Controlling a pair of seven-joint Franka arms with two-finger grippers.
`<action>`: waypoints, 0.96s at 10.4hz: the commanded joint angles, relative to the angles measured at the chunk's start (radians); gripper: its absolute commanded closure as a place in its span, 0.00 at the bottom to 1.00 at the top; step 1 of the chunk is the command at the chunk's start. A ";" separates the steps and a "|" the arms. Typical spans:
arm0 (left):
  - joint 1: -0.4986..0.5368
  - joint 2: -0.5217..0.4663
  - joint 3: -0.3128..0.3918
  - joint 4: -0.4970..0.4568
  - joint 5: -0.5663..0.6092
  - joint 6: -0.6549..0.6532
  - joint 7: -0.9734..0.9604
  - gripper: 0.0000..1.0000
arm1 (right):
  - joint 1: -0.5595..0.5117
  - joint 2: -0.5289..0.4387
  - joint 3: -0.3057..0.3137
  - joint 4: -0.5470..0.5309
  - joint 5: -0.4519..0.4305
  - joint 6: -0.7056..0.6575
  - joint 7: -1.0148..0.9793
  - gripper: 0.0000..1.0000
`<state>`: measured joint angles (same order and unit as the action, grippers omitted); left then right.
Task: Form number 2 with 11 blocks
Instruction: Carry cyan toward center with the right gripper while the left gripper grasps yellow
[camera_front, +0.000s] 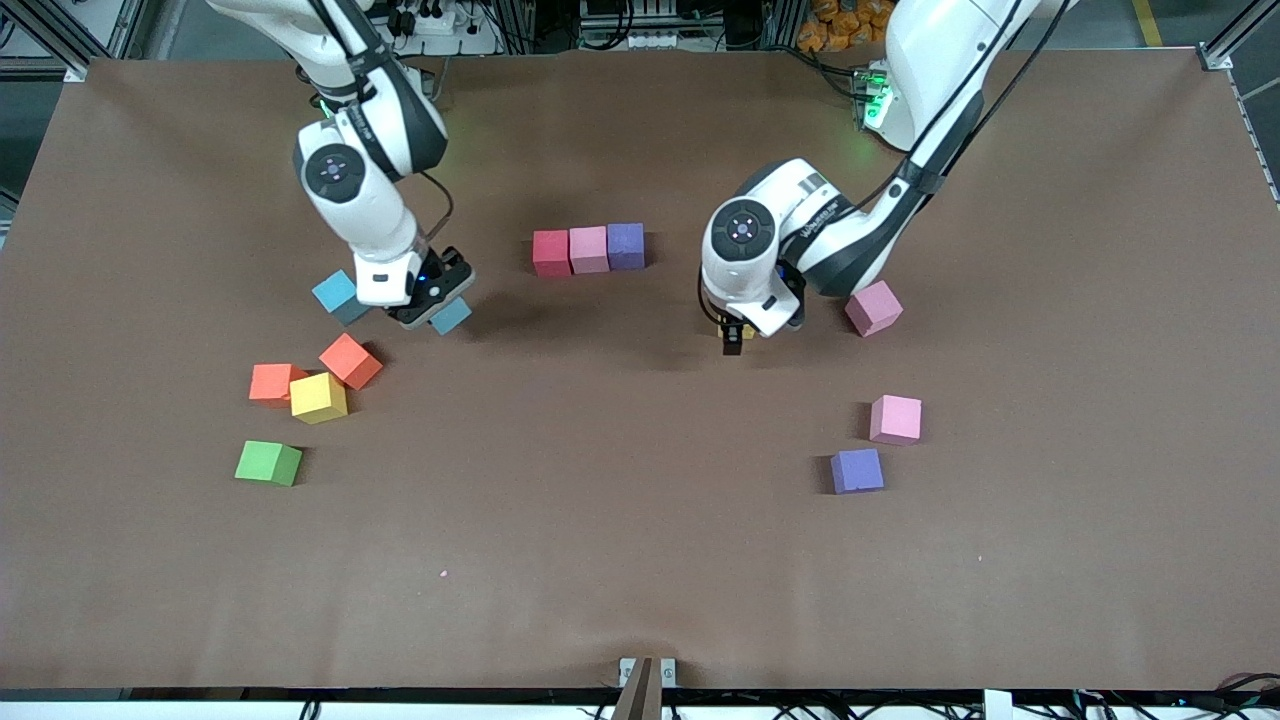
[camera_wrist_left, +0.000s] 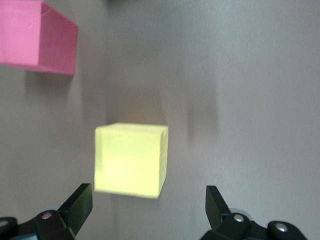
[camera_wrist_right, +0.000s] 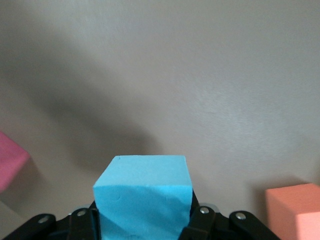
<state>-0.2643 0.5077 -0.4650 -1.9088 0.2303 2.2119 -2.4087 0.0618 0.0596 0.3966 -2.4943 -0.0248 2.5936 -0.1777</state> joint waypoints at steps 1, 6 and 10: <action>0.048 -0.006 -0.012 -0.057 0.027 0.066 0.014 0.00 | 0.087 0.009 0.005 0.049 -0.004 -0.015 0.282 0.66; 0.057 -0.014 -0.017 -0.130 0.027 0.120 0.025 0.00 | 0.298 0.222 0.004 0.318 -0.006 -0.047 0.791 0.66; 0.057 -0.043 -0.038 -0.134 0.027 0.077 0.022 0.00 | 0.426 0.385 -0.011 0.482 -0.023 -0.078 0.935 0.66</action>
<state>-0.2127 0.5016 -0.4924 -2.0188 0.2363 2.3062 -2.3862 0.4604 0.3745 0.3989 -2.0795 -0.0254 2.5325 0.7044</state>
